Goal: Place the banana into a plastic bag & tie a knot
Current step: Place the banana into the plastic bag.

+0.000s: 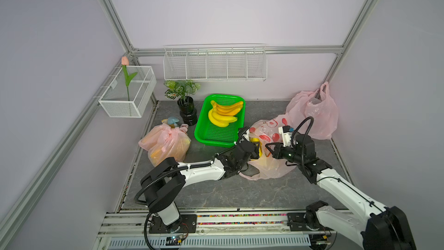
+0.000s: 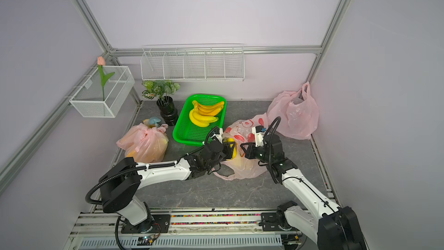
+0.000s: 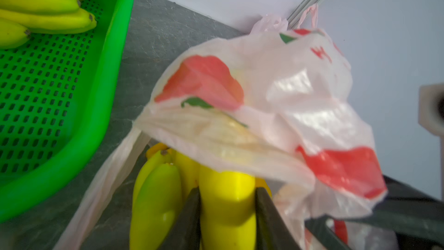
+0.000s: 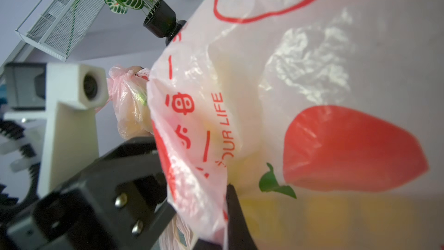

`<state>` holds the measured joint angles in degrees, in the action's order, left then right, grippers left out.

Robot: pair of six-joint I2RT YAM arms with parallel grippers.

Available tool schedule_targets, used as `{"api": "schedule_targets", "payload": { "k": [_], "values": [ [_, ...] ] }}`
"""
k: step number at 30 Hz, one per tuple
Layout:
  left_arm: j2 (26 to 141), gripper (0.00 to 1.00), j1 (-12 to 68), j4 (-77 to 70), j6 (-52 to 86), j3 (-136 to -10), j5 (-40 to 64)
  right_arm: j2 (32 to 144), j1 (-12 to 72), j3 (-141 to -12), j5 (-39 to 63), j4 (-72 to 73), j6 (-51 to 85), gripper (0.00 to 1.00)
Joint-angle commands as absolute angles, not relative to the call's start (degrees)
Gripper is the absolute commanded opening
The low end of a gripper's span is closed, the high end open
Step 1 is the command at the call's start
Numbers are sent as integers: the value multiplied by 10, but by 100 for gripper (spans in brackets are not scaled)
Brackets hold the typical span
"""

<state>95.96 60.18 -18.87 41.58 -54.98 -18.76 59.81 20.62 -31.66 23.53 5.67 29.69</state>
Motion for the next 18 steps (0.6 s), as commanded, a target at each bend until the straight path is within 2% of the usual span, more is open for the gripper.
{"api": "schedule_targets", "payload": {
  "k": [1,11,18],
  "values": [
    [969,13,595,-283,383,-555,-178,606,207,-331,274,43,268,7],
    [1044,15,581,-405,361,-601,-132,608,182,-316,300,86,301,7],
    [1161,18,562,-411,387,-710,-33,608,144,-298,331,109,314,7]
  ]
}}
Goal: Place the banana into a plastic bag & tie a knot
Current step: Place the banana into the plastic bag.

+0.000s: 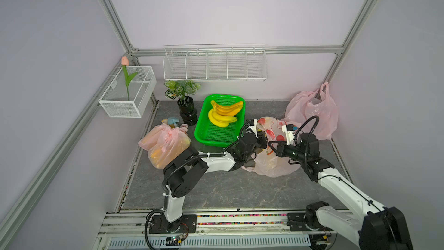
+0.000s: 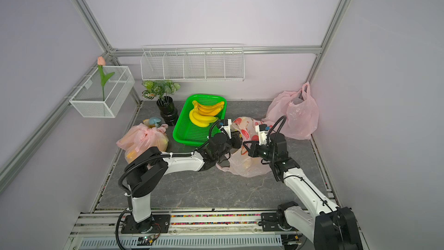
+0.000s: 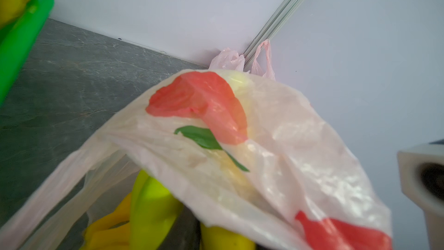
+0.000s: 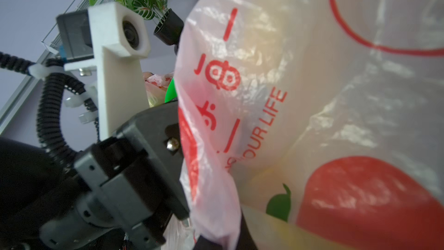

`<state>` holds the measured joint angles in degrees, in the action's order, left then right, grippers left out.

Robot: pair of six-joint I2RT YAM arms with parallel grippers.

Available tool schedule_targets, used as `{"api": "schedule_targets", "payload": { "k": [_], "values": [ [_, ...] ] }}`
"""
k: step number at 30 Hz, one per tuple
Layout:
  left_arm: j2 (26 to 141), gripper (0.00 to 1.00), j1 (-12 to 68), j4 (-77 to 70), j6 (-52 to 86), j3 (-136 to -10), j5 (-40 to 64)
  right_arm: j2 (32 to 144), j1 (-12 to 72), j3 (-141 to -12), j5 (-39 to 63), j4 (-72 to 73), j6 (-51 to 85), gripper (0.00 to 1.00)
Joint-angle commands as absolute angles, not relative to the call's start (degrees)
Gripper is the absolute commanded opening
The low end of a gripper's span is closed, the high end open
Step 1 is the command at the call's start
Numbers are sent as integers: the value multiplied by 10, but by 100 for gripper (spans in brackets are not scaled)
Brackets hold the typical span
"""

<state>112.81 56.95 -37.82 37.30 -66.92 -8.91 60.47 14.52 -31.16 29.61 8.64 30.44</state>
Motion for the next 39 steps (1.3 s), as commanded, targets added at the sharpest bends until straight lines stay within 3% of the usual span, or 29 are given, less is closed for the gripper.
{"api": "schedule_targets", "payload": {
  "k": [1,9,16,20,24,30,33,39],
  "values": [
    [1178,18,560,-416,392,-722,-11,607,140,-296,332,109,314,7],
    [1236,36,557,-298,401,-809,61,599,91,-271,335,121,325,7],
    [1209,66,557,-193,361,-816,31,576,32,-247,338,128,354,7],
    [1203,67,557,-181,351,-814,31,574,23,-244,323,113,355,7],
    [1213,55,557,-195,357,-814,45,575,22,-242,299,93,340,7],
    [1219,55,557,-231,372,-816,67,597,29,-239,283,71,318,7],
    [1226,36,557,-233,380,-841,79,605,41,-233,285,86,318,7],
    [1230,16,556,-290,425,-860,76,579,54,-236,333,134,339,7]
  ]
}}
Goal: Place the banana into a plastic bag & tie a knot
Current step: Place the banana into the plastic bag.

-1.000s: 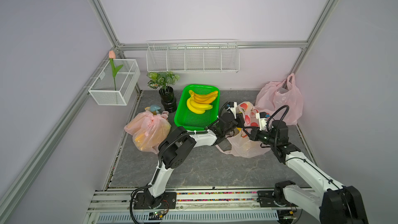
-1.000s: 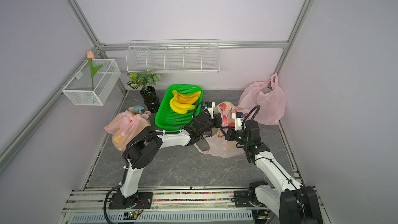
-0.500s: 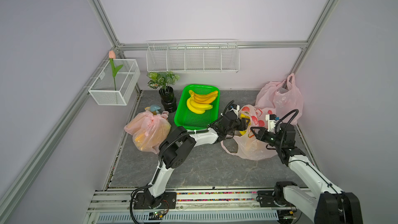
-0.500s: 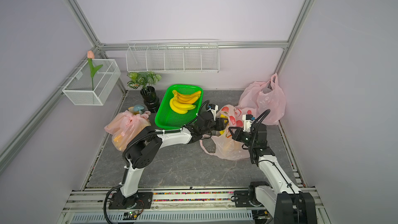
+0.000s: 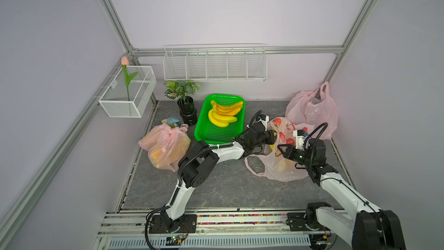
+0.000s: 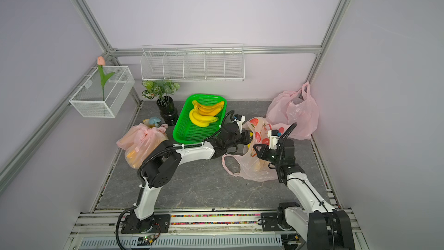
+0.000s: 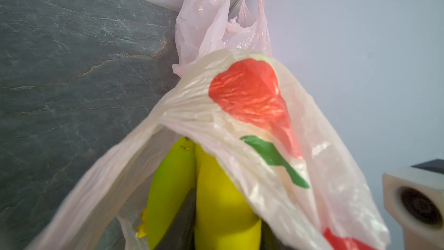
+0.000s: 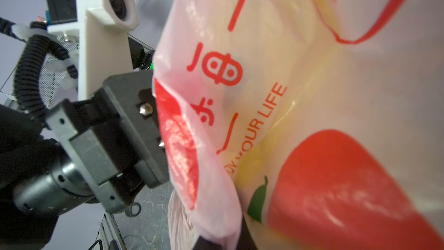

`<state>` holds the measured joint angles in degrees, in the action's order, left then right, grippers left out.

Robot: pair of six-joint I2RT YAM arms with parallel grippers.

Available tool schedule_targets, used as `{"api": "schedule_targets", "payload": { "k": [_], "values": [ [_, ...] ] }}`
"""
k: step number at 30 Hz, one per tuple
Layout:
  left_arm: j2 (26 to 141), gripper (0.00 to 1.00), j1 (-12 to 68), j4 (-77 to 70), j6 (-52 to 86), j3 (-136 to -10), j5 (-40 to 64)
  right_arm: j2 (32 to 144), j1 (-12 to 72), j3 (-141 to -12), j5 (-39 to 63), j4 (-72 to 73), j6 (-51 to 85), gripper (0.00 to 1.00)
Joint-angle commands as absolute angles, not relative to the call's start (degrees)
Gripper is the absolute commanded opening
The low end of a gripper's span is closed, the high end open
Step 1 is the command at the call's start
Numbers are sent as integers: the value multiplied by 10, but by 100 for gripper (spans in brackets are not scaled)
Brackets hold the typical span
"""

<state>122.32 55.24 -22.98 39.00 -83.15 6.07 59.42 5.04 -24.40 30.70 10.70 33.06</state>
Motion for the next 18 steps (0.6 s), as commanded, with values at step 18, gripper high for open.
{"api": "schedule_targets", "payload": {
  "k": [18],
  "values": [
    [1320,20,575,-355,499,-924,206,591,26,-216,402,256,413,7]
  ]
}}
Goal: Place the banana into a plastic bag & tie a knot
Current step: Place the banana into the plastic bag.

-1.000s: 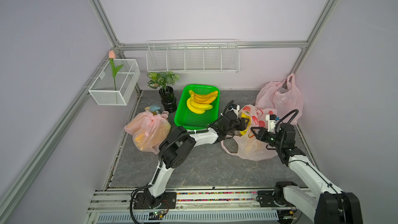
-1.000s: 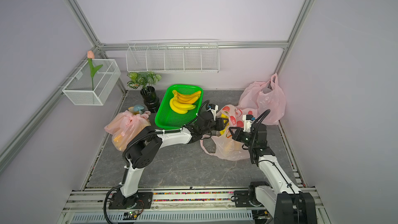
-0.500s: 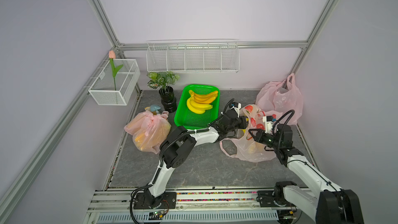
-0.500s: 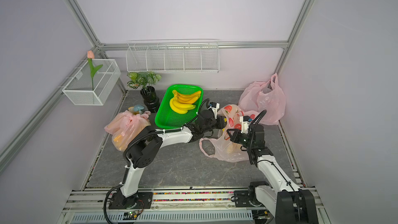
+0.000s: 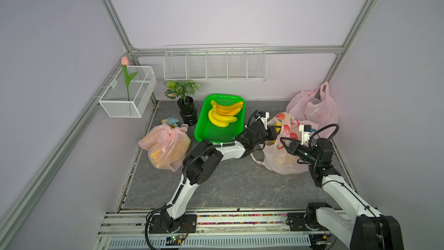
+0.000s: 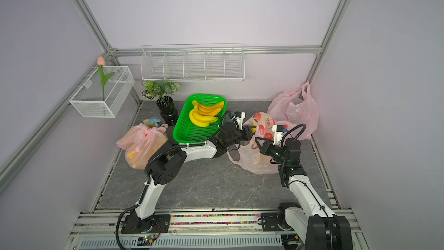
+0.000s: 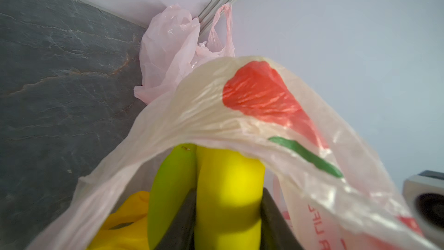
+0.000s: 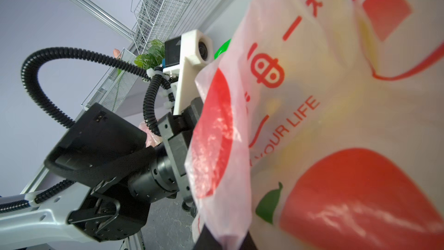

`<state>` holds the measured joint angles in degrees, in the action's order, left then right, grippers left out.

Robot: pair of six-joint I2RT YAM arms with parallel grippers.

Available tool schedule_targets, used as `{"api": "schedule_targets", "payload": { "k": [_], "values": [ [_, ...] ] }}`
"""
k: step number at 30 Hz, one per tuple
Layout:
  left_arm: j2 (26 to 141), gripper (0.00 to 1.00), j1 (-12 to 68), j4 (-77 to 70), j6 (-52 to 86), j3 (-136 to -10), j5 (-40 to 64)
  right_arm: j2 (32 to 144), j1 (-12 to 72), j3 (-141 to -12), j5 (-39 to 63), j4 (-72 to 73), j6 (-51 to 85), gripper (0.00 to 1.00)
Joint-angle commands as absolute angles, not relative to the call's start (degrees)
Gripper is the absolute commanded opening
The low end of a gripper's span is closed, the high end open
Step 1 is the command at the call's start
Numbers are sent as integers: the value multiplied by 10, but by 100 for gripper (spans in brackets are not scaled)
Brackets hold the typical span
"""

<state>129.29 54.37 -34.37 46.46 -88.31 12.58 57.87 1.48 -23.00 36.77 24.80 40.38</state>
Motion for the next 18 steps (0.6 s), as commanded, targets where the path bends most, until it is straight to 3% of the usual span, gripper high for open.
{"api": "schedule_targets", "payload": {
  "k": [1,4,12,18],
  "values": [
    [1328,20,575,-340,501,-930,203,594,25,-216,400,253,410,7],
    [1339,23,575,-285,479,-952,204,597,22,-213,393,242,402,7],
    [1256,65,575,-208,388,-885,127,579,14,-228,319,122,342,6],
    [1197,75,575,-194,337,-836,98,577,13,-239,274,67,318,7]
  ]
}}
